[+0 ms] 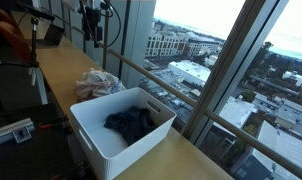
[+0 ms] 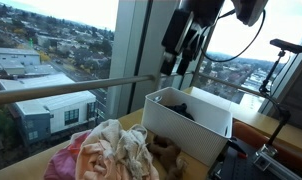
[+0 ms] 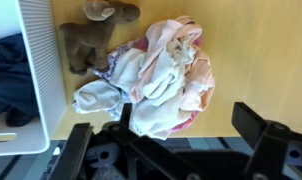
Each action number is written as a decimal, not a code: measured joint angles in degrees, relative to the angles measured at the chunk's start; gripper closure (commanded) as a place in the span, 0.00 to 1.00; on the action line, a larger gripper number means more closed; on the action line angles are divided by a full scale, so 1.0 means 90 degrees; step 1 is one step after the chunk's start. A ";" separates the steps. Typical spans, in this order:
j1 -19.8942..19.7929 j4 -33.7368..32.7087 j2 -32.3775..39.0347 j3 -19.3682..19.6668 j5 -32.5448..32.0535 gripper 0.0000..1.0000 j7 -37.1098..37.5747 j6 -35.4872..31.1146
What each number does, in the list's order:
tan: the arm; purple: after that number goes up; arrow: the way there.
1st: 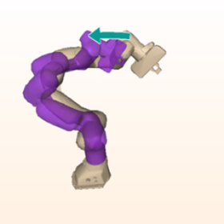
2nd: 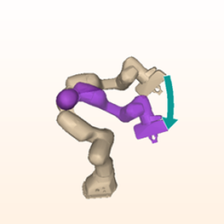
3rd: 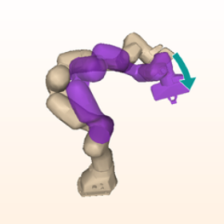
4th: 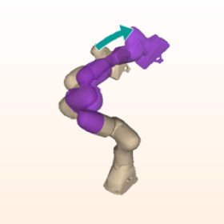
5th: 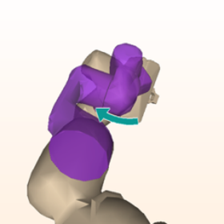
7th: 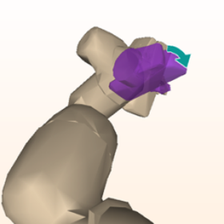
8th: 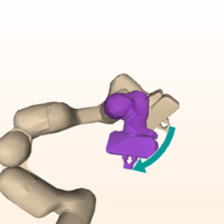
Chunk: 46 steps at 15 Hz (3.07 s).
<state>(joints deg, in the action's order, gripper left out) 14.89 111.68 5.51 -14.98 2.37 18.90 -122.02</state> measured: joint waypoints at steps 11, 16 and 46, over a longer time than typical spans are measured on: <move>0.0481 -0.0704 0.3084 0.0390 -0.0689 0.00 -0.0044 -0.1682; 0.0549 -0.1577 0.4392 0.0557 -0.0569 0.28 -0.0045 -0.1744; 0.0046 -0.1884 0.0056 0.0765 -0.0913 1.00 0.0205 0.0577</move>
<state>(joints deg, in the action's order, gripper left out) 15.30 94.72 6.02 -8.10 -5.84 20.74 -116.83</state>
